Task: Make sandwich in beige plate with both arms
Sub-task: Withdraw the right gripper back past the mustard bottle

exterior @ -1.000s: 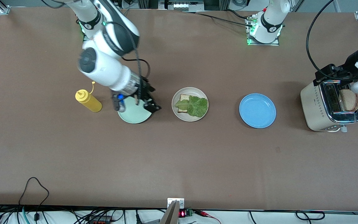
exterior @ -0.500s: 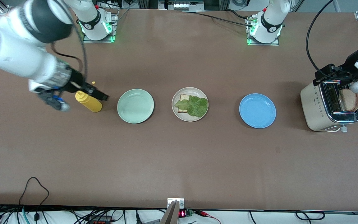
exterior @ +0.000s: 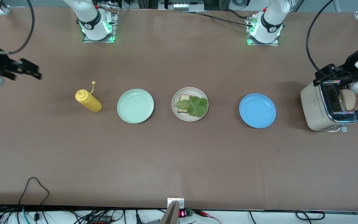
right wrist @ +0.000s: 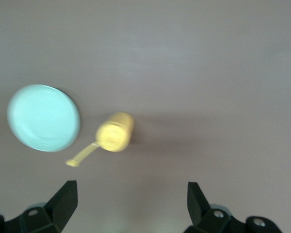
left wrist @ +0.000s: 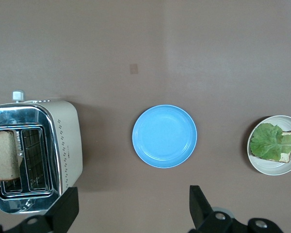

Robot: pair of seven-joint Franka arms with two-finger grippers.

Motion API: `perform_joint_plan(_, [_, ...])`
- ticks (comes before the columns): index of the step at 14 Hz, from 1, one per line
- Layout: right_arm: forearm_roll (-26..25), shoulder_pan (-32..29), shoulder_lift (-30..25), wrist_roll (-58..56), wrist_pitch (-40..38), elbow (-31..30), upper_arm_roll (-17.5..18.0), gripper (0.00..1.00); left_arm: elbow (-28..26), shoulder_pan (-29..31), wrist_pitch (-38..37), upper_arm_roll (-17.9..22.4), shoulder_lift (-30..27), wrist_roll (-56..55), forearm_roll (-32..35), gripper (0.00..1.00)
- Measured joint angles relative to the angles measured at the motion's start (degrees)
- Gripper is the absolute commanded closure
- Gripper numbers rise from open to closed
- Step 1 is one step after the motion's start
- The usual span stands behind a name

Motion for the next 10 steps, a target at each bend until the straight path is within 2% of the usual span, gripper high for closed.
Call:
perform_joint_plan(3, [-3.5, -1.2, -0.6, -0.8, -3.5, 2.4, 0.0, 0.0, 0.0, 0.0, 0.0, 0.0, 0.0, 0.0, 0.0, 0.0])
perform_joint_plan(10, [-3.6, -3.2, 2.4, -0.8, -4.8, 2.6, 0.1, 0.0, 0.0, 0.1, 0.4, 0.1, 0.0, 0.0, 0.1, 0.0])
